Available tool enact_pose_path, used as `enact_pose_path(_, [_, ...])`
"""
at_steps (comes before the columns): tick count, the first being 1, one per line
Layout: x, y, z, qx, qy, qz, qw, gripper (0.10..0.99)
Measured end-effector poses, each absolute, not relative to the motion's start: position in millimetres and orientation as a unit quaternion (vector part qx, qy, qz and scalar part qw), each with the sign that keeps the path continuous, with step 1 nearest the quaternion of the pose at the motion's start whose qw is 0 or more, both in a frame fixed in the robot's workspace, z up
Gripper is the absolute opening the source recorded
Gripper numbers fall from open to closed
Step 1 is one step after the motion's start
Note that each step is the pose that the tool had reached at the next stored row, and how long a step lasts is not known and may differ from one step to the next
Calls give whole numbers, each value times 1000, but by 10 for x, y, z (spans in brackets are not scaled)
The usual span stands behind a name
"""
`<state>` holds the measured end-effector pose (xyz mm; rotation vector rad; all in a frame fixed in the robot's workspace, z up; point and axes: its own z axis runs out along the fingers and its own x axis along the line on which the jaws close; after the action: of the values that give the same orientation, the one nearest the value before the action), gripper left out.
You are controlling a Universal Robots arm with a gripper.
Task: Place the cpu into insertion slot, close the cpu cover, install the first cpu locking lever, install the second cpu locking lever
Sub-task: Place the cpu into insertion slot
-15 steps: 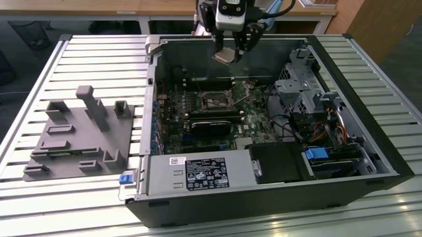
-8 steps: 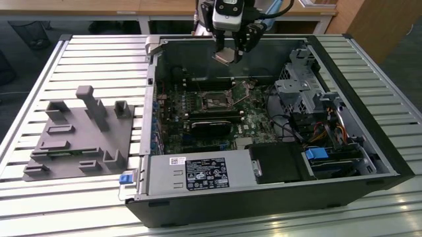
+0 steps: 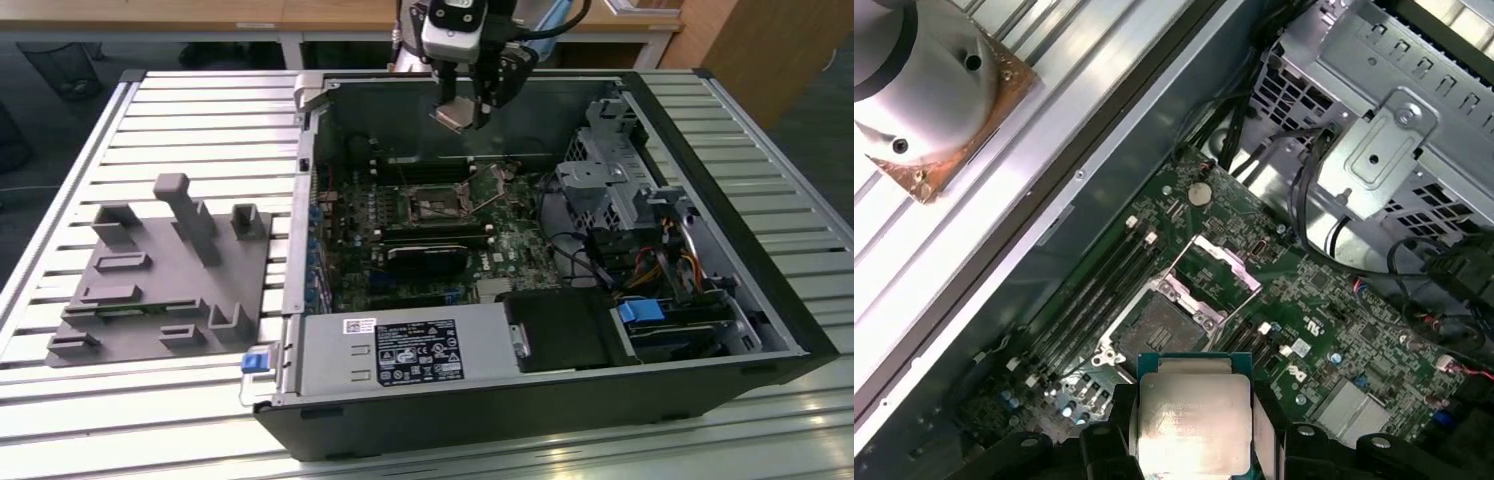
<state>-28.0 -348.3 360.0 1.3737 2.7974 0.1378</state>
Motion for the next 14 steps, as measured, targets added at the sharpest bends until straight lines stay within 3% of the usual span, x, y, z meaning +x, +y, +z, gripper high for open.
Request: enact_pose_path(14, [-280, -3483, 3591, 496, 867, 43, 14, 537])
